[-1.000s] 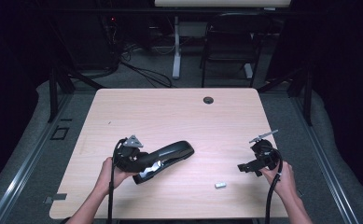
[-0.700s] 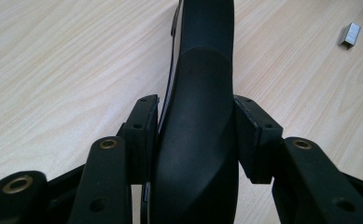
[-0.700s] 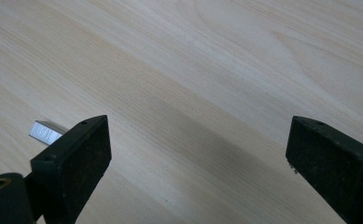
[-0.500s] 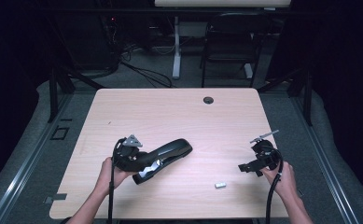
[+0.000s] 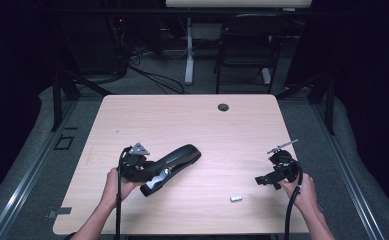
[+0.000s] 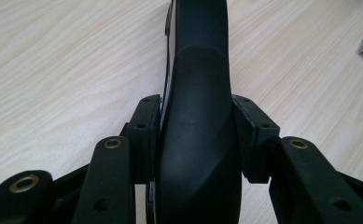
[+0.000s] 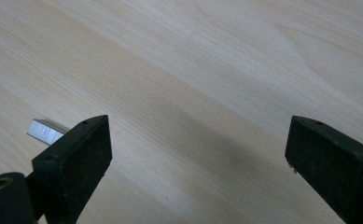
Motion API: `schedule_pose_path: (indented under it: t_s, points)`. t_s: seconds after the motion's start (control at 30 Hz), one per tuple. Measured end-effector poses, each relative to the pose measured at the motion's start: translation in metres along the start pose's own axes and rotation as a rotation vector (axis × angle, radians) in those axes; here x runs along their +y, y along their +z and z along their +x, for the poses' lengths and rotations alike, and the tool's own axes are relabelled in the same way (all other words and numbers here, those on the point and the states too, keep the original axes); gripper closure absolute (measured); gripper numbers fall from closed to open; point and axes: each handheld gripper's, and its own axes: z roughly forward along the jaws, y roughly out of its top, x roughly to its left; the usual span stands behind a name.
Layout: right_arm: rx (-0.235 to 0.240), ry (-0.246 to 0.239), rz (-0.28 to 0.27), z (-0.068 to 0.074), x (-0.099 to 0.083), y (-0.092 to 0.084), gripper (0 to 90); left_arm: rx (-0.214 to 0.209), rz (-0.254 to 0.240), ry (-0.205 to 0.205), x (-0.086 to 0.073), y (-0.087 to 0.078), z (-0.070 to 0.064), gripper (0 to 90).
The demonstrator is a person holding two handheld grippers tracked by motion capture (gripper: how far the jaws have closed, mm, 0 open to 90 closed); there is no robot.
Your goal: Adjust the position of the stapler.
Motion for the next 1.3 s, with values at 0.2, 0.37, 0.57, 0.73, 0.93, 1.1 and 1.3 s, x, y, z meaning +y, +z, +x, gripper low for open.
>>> schedule_pose_path:
  t_s: [0.2, 0.37, 0.57, 0.73, 0.93, 1.1, 1.3]
  points:
    - [0.007, -0.007, 0.003, 0.0, 0.0, 0.001, 6.7, 0.024, 0.006, -0.013, 0.0, -0.001, 0.002, 56.5]
    - [0.004, -0.003, 0.003, 0.0, 0.0, 0.001, 6.8, 0.052, 0.004, -0.033, -0.001, -0.002, 0.004, 56.6]
    - [-0.001, -0.008, 0.019, 0.0, 0.0, 0.0, 6.8, 0.082, 0.017, -0.057, -0.001, -0.004, 0.008, 56.6]
    - [0.002, -0.011, 0.024, 0.0, 0.0, 0.0, 6.9, 0.105, 0.016, -0.069, -0.001, -0.005, 0.011, 56.7]
    - [0.002, -0.008, 0.029, 0.0, 0.0, 0.0, 6.9, 0.138, 0.019, -0.097, -0.003, -0.008, 0.016, 56.7]
    - [-0.002, -0.01, 0.032, 0.0, 0.0, 0.0, 7.0, 0.158, 0.021, -0.128, -0.003, -0.009, 0.019, 56.6]
    - [-0.004, -0.011, 0.038, 0.0, 0.0, 0.0, 7.1, 0.193, 0.021, -0.16, -0.004, -0.011, 0.024, 56.6]
